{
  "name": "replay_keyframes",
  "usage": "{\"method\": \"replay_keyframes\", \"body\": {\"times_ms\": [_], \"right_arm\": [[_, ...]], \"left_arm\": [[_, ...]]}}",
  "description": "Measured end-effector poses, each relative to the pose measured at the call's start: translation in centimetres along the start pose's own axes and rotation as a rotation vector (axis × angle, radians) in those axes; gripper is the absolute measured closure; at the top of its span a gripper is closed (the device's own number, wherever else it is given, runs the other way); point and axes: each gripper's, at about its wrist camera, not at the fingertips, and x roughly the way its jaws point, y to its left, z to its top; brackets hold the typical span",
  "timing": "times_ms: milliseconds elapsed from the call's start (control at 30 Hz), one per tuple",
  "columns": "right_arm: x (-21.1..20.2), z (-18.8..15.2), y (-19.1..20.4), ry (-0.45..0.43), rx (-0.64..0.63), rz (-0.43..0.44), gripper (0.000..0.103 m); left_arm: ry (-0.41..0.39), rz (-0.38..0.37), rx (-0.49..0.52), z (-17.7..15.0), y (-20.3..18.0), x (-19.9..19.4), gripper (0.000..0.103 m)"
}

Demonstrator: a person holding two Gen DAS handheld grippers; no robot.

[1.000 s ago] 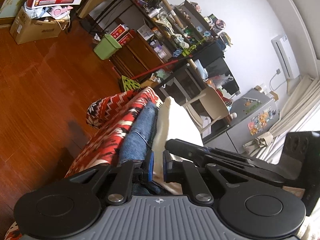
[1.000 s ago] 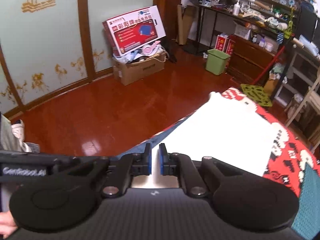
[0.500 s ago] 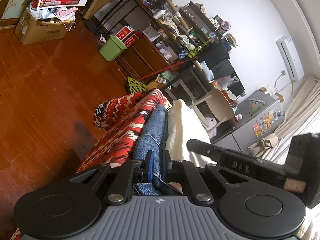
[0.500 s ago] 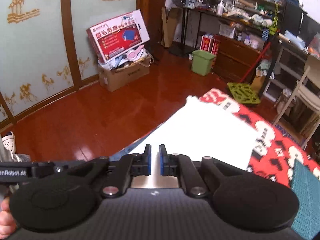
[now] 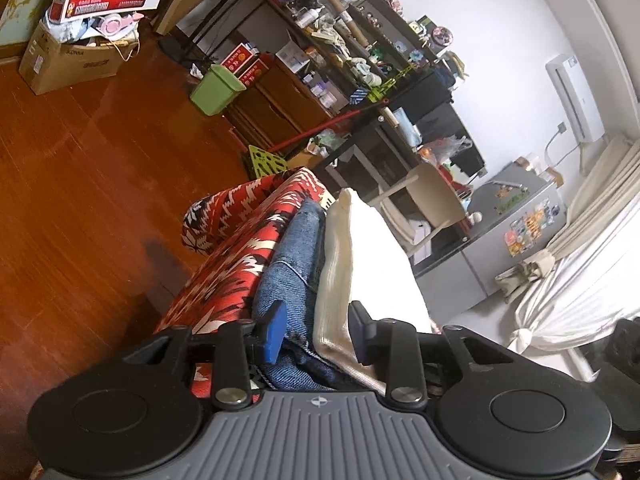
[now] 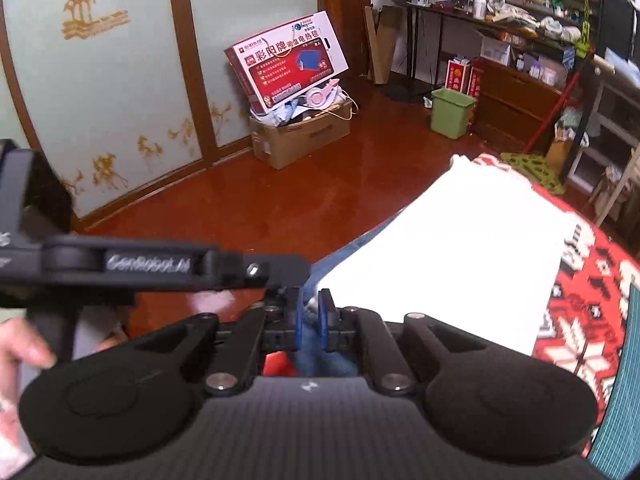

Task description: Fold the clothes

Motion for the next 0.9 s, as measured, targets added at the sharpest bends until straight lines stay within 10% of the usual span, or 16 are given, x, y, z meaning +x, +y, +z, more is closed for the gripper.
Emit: {"method": "replay_keyframes", "body": {"times_ms": [500,900], "right_arm": [[-11.5,-6.4,-7.7,-0.120,0.149,-0.128,0.076],[-16.0,-9.8,-12.9,-0.162,0.192,-0.135,0.062]], "left_arm": [[0.030,0.232,0.295,-2.7,-10.5,-0.5,0.031],[0.097,0.275,0.448,-6.1,-16.9,1.5,0.029]]}}
